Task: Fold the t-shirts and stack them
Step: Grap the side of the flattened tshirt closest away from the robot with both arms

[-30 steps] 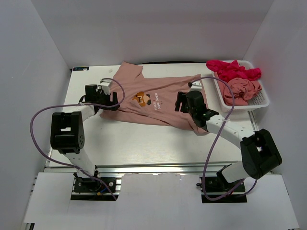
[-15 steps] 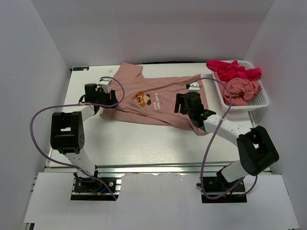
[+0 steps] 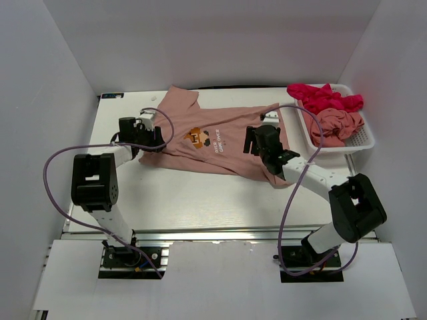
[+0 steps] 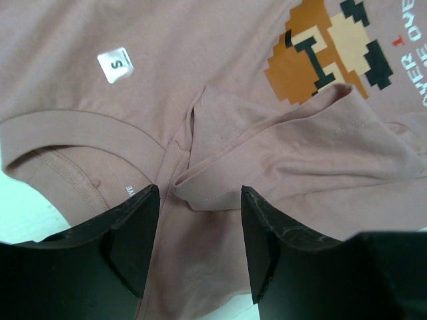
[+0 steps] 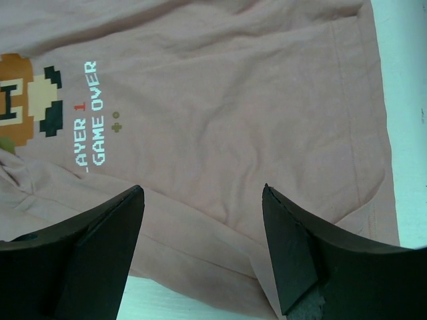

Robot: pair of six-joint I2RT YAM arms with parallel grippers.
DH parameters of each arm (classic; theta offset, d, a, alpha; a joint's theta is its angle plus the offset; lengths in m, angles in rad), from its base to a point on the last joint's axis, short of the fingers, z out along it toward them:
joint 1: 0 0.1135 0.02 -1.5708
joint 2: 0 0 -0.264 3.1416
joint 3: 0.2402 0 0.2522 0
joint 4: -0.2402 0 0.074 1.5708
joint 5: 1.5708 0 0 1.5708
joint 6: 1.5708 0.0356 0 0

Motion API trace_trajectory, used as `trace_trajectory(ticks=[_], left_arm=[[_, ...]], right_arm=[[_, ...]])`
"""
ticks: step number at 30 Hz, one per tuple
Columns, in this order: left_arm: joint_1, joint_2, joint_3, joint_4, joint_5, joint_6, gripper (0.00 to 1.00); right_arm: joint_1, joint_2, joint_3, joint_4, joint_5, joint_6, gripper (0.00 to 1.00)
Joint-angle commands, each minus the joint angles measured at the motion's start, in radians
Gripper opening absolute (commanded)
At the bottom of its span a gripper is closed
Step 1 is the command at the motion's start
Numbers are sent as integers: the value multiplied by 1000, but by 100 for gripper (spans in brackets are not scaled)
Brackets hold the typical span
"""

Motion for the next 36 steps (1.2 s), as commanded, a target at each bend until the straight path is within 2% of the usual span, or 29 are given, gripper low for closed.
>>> trace_trajectory(ticks=[1,4,7,9,10,11,12,13,14,20,27,36], left_arm=[[-2,13,30,-15,33,15,62],[-2,16,32,-20,33,23,62],[-2,15,32,-29,27,35,61],[-2,13,30,-31,24,44,53],[-2,12,30,-29,24,46,46],[-2,13,29,-27,18,48,25],[-2,13,32,-29,16,46,13],[-2,18,33,-34,16,46,3],[-2,20,37,-35,16,46,0],[-2,-22,24,-38,24,41,0],[-2,-71,24,-57,18,48,0],[-2,-134,52,-141,18,71,0]], right_arm=[[2,27,54,-15,67,1,76],[-27,62,76,-98,86,43,77],[-88,69,61,-142,25,98,76],[-114,41,19,-175,23,115,76],[-113,30,4,-175,29,114,76],[-113,6,-16,-179,32,114,76],[-113,-3,-24,-185,32,117,76],[-113,-14,-30,-204,32,123,76],[-113,-25,-47,-210,32,129,76],[-113,-131,-120,-261,68,143,76],[-113,-181,-182,-296,77,156,76],[-113,-122,-170,-247,59,143,68]])
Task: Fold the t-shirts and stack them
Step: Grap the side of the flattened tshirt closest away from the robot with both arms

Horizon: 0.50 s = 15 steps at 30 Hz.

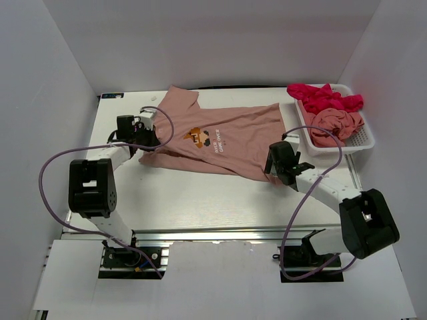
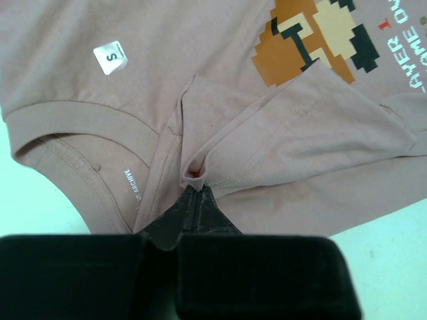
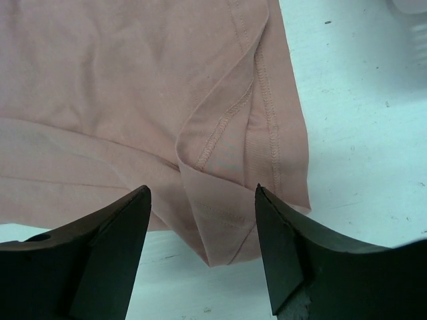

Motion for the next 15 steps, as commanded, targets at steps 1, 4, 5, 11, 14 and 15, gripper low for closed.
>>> trace_trajectory(ticks=[1,4,5,11,14,15], left_arm=[[-2,-87,36,-38,14,26,0],[-2,-97,35,-56,15,36,0],[-2,-99,33,-66,18,36,0],[3,-97,42,-98,21,52,0],[7,-100,52,-121,23,59,0],[9,-103,56,-124,23,59,0]], right_arm=[[2,31,25,39,6,4,68],[2,63,37,60,1,0,61],[2,81,46,63,0,-2,57],[2,124,64,85,-8,-7,5],[0,126,74,83,0,-17,0],[2,120,72,85,1,-19,0]])
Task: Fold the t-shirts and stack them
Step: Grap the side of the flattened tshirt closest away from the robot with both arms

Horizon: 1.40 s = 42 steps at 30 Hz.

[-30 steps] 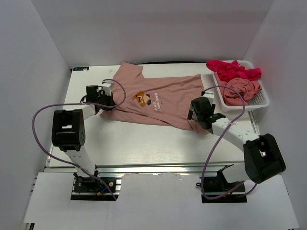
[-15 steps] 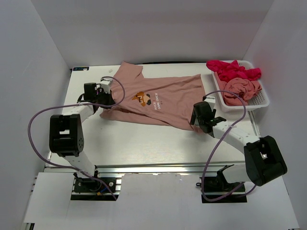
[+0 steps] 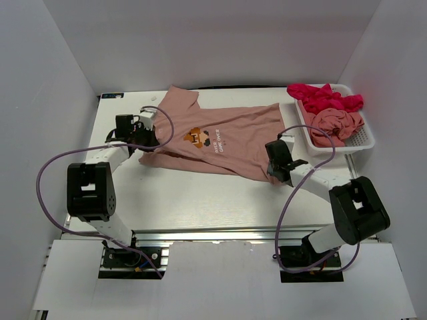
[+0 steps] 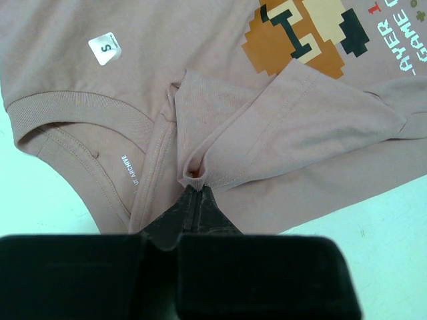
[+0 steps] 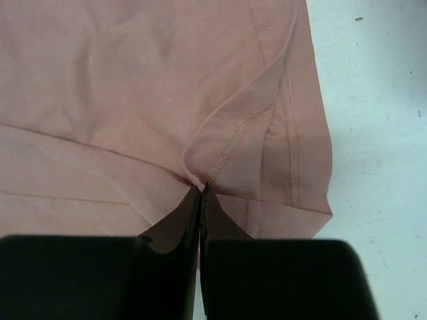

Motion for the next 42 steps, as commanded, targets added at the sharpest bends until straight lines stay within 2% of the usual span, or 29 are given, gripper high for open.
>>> trace_trajectory(ticks=[1,6,14,19,24,32,37,42], left_arm=[[9,-55,44,-34,23,21,0],[17,-91,45,-74,19,27,0],[85,-220,76,-215,26,41,0],[92,-359,88,-307,0,56,0],[92,-482,35,-361,-44,41,0],[92,-669,1,-476,-101,32,0],[92,-723,22,-561,-156,20,0],[92,-753,53,-657,-149,15,0]], right_arm=[[2,-19,37,42,21,-9,0],[2,-93,14,45,85,1,0],[3,-386,-72,-14,267,42,0],[2,-521,-113,-79,282,60,0],[3,-588,-161,-149,271,99,0],[3,-705,-202,-137,266,116,0],[3,-711,-199,-120,271,111,0],[3,-703,-198,-99,275,114,0]])
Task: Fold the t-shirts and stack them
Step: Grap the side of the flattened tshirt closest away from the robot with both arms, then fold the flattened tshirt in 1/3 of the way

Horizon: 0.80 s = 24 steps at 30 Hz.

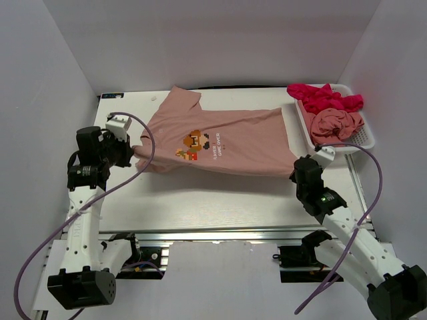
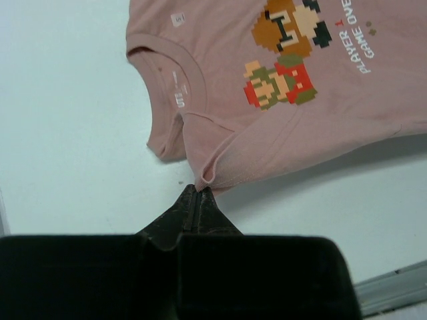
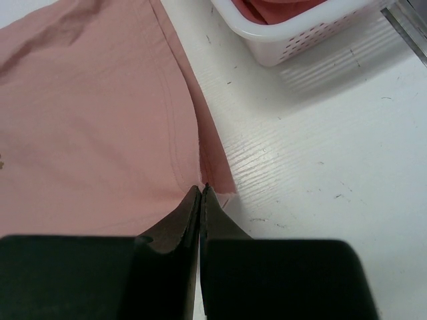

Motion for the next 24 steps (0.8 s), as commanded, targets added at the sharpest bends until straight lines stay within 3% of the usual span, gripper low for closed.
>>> trace_trajectory(ticks=[1,9,14,20,24], left_arm=[[2,-26,47,-104,-21,-9,0],[2,-15,2,-25,-63,-19,0],[3,151,-4,90,-41,-48,0],[0,353,109,159,34,-34,0],[-16,488,174,225,-7,-23,0]], right_arm=[[2,0,8,62,51,14,0],[2,116,50,167,92,-4,0],[2,216,74,228,106,-15,0],[-2,341,123,335,178,-85,0],[-34,435,185,383,179,-110,0]])
